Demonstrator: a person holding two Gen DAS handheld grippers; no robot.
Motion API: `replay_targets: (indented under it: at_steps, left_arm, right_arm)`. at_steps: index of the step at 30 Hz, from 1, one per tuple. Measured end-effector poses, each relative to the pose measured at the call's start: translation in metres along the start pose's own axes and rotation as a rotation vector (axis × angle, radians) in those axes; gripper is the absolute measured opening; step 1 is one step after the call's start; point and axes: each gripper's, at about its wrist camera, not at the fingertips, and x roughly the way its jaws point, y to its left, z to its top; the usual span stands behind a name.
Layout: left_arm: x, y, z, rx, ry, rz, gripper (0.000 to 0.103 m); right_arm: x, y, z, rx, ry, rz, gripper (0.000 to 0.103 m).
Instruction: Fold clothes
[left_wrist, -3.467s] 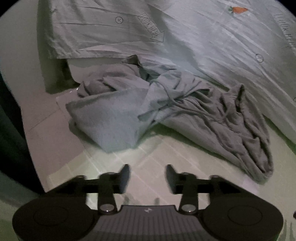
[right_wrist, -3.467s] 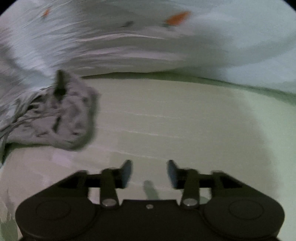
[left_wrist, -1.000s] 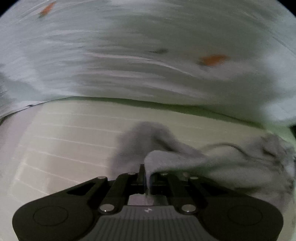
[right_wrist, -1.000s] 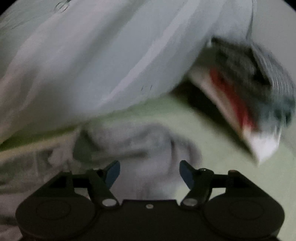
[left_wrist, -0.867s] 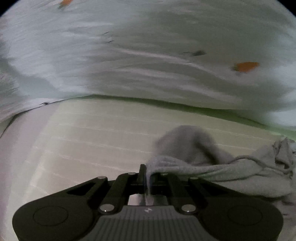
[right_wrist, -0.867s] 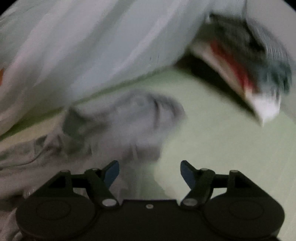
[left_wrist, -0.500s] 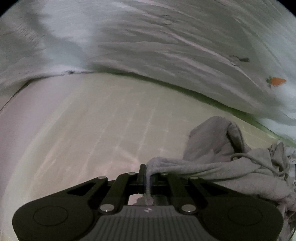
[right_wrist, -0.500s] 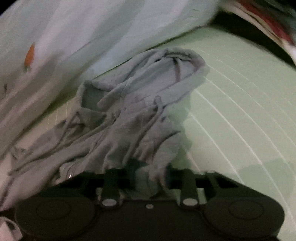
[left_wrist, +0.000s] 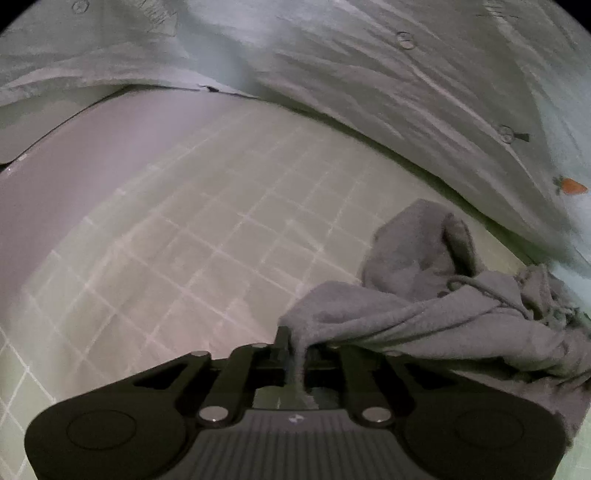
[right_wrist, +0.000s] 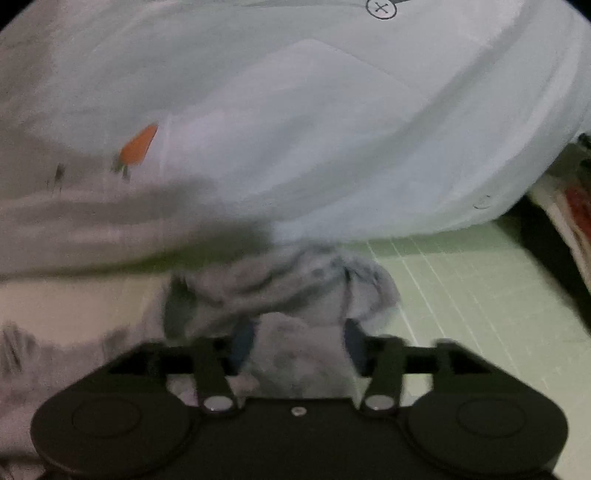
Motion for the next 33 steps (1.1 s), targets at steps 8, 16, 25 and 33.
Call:
replay_targets:
  at_steps: [8, 16, 25, 33]
  left_arm:
    - [-0.012, -0.015, -0.025, 0.013, 0.057, -0.03, 0.053]
    - [-0.024, -0.044, -0.069, 0.109, 0.112, -0.061, 0.064]
    - [-0.04, -0.064, -0.101, 0.092, 0.112, -0.007, 0.064]
    - [-0.049, -0.099, -0.134, 0.083, 0.125, 0.055, 0.064]
  right_arm:
    - [-0.06, -0.006, -0.099, 0.125, 0.114, 0.026, 0.079]
    - [-0.087, 0.016, -0.13, 0.034, 0.135, 0.18, 0.085]
    - [-0.083, 0.021, -0.157, -0.161, 0.219, 0.3, 0.062]
    - [-0.084, -0.01, -0.159, -0.284, 0.167, 0.364, 0.017]
